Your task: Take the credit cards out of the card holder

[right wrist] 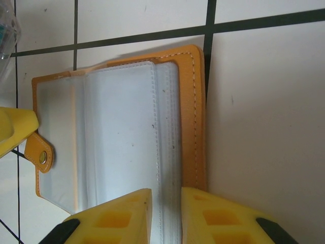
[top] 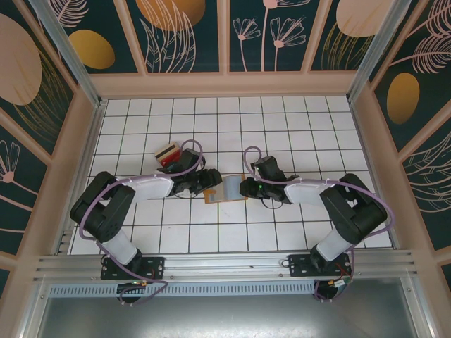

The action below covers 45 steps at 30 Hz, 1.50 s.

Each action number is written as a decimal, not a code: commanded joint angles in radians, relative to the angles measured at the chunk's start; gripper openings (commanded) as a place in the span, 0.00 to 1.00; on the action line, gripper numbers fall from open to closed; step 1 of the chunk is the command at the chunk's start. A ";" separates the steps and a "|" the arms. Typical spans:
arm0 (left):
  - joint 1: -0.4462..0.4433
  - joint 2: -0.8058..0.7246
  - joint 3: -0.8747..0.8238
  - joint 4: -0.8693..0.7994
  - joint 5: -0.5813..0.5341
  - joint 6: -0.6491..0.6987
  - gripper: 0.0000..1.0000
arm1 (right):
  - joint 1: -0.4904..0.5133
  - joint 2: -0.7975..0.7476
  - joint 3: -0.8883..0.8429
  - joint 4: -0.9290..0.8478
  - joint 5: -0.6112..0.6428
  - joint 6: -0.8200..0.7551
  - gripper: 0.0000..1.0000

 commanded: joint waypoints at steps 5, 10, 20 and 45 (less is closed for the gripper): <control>-0.008 0.009 0.034 -0.044 -0.012 0.035 0.60 | 0.011 0.017 0.003 0.015 0.005 0.008 0.23; -0.007 -0.025 0.062 -0.137 -0.126 0.044 0.60 | 0.011 0.017 0.002 0.014 0.009 0.009 0.23; -0.008 0.029 0.075 -0.112 -0.071 0.050 0.60 | 0.010 0.017 -0.003 0.015 0.008 0.014 0.23; -0.013 0.060 0.101 -0.048 0.057 0.099 0.63 | 0.017 0.035 -0.005 0.026 -0.004 0.023 0.22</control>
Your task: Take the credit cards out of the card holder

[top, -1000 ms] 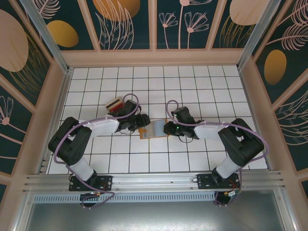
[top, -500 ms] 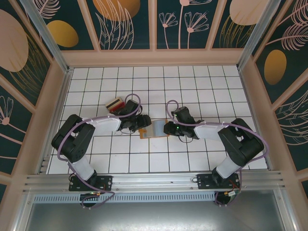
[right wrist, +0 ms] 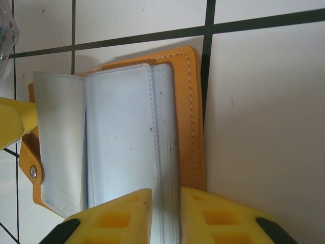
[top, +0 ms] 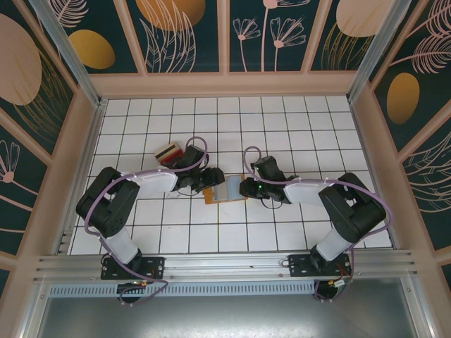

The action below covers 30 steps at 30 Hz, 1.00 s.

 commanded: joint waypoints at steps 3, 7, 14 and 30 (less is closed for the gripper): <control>-0.013 0.003 0.027 0.012 0.028 0.019 0.64 | 0.015 0.022 -0.002 0.013 -0.003 0.017 0.23; -0.013 0.004 0.028 0.012 0.035 0.022 0.68 | 0.016 0.026 -0.001 0.013 -0.005 0.016 0.23; -0.013 -0.001 0.006 0.075 0.097 0.018 0.76 | 0.017 0.028 0.001 0.013 -0.006 0.016 0.23; -0.013 -0.038 -0.009 0.073 0.095 0.026 0.90 | 0.017 0.034 0.009 0.006 -0.006 0.014 0.24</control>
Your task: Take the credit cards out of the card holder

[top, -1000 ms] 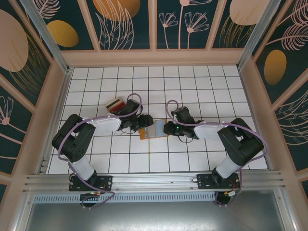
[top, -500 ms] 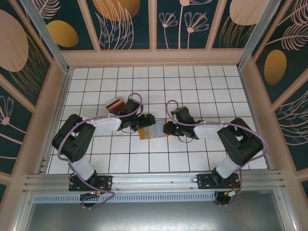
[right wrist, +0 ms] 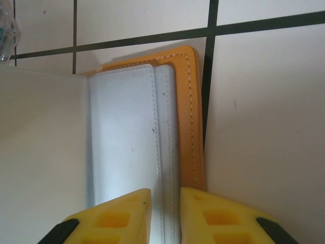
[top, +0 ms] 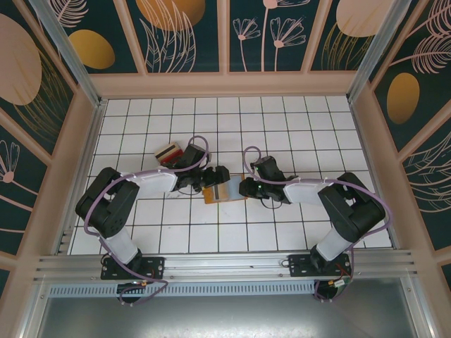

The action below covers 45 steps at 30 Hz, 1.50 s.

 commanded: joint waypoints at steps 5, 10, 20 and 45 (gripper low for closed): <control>-0.012 -0.036 -0.009 0.045 0.058 0.006 0.98 | 0.016 0.027 0.007 -0.005 -0.003 0.014 0.25; -0.013 -0.050 -0.001 0.057 0.074 0.002 0.98 | 0.015 0.025 0.004 -0.003 -0.001 0.015 0.27; -0.012 -0.049 0.006 0.055 0.099 -0.003 0.99 | 0.016 0.027 0.000 0.005 -0.001 0.020 0.29; -0.012 -0.078 0.023 -0.092 -0.023 0.057 0.98 | 0.014 -0.004 0.001 -0.021 0.041 0.022 0.37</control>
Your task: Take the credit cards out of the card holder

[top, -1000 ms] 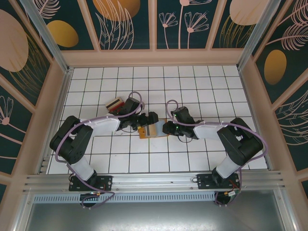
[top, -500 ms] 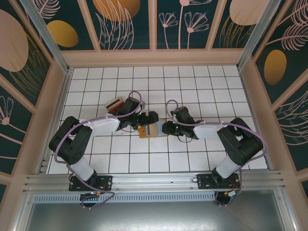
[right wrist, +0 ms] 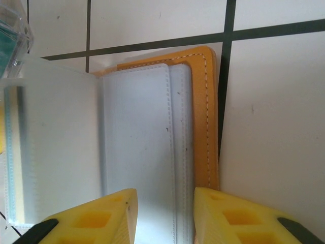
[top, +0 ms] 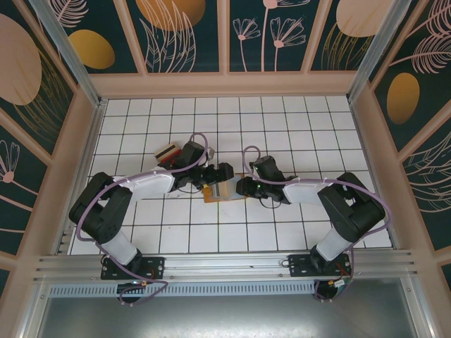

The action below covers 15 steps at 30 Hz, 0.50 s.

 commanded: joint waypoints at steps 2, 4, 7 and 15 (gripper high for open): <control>-0.004 -0.027 0.027 -0.120 -0.111 0.051 0.99 | 0.004 -0.022 0.001 -0.057 0.055 0.000 0.38; -0.003 -0.048 0.031 -0.139 -0.141 0.057 0.98 | -0.002 -0.042 0.007 -0.074 0.066 -0.004 0.39; -0.002 -0.077 0.029 -0.147 -0.173 0.056 0.98 | -0.008 -0.072 0.022 -0.102 0.082 -0.008 0.40; 0.006 -0.087 -0.015 -0.095 -0.180 0.012 0.66 | -0.011 -0.155 0.072 -0.137 0.093 -0.002 0.36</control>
